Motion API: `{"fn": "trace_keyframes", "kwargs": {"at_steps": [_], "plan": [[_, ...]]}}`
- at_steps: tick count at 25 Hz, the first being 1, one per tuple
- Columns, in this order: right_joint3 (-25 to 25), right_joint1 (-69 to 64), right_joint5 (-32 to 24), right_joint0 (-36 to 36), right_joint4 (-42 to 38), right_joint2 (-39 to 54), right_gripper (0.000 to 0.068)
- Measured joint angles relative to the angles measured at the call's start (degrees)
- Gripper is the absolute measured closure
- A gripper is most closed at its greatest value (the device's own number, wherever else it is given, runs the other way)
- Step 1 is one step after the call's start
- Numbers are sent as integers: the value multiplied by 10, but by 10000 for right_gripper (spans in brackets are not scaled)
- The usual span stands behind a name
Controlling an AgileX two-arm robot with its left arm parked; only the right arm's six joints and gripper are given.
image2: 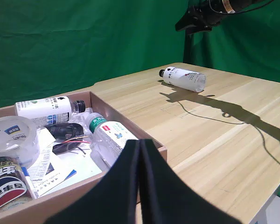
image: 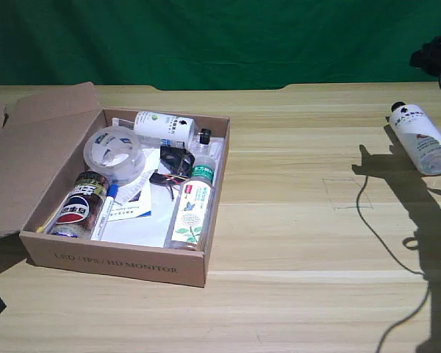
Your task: Place the white bottle into the box.
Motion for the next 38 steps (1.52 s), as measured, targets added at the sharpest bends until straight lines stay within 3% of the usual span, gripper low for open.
{"fn": "trace_keyframes", "kwargs": {"at_steps": [16, 24, 27, 30, 36, 38], "plan": [[8, 85, 8, 0, 109, 62, 198], [12, 75, -63, 0, 126, 62, 196], [12, 33, -94, 0, 126, 63, 223], [12, -26, -100, 0, 123, 63, 301], [12, -178, -77, 0, 112, 66, 611], [12, -226, -74, 0, 90, 76, 663]]}}
